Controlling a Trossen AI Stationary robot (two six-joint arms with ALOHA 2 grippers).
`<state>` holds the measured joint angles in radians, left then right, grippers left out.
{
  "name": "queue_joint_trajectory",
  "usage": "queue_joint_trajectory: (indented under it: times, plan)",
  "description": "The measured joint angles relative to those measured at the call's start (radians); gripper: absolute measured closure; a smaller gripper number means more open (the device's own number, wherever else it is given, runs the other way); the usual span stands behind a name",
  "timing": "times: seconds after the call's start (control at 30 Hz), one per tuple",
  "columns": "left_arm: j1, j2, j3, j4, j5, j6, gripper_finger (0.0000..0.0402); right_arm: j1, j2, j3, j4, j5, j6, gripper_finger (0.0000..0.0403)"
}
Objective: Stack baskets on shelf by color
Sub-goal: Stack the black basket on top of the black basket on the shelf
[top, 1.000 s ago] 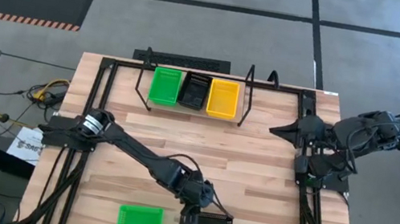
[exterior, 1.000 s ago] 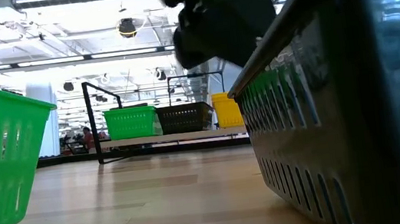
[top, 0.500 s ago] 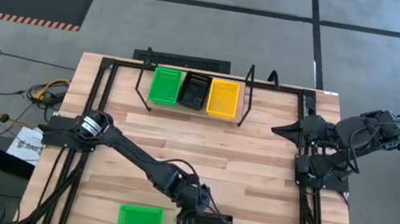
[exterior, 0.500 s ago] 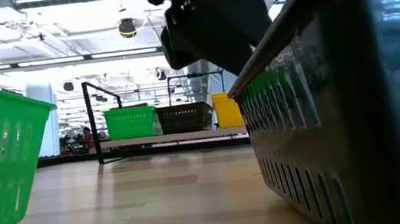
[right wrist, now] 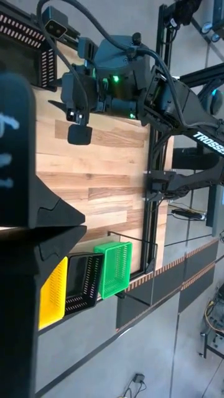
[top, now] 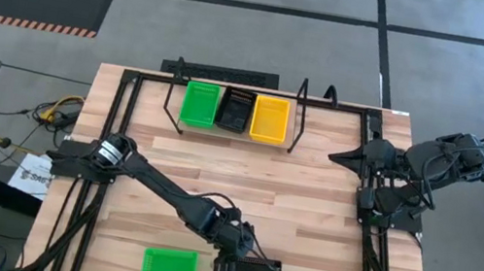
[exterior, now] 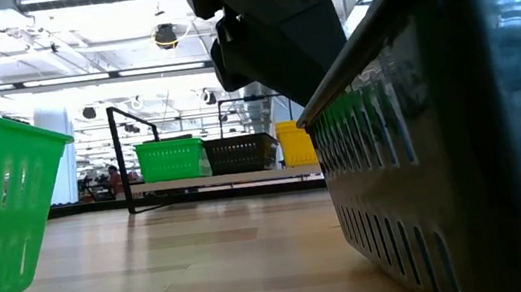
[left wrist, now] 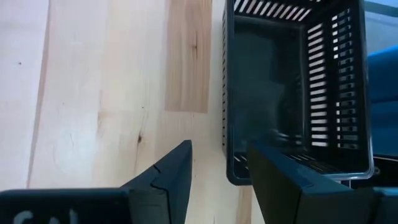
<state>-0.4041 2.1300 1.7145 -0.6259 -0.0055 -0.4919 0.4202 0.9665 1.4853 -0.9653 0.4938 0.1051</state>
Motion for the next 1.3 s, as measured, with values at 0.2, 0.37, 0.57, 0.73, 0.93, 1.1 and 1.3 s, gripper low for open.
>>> queue_joint_trajectory:
  times: [0.2,0.37,0.57,0.73,0.93,1.1,1.3]
  plan:
    - [-0.008,0.000,0.000,0.000,-0.006,0.000,0.0262,0.000,0.000,0.000,0.002,0.000,-0.006,0.0392]
    - [-0.006,0.025,0.000,0.008,-0.003,0.012,0.0262,0.000,-0.012,0.000,0.019,0.000,-0.050,0.0373]
    - [-0.005,0.090,0.008,0.040,0.029,0.017,0.0262,-0.002,-0.049,0.000,0.042,0.001,-0.039,0.0373]
    - [0.009,0.097,0.009,0.038,0.031,0.011,0.0263,-0.002,-0.080,0.000,0.040,0.000,-0.010,0.0384]
    - [0.057,0.091,0.010,0.004,0.027,-0.057,0.0334,-0.001,-0.087,0.000,0.039,0.000,0.000,0.0389]
    - [0.117,0.089,0.055,-0.228,-0.088,-0.101,0.0395,-0.002,-0.082,0.000,0.038,0.000,0.001,0.0388]
    - [0.214,0.087,0.119,-0.504,-0.172,-0.367,0.0401,-0.002,-0.077,0.000,0.038,0.001,0.003,0.0393]
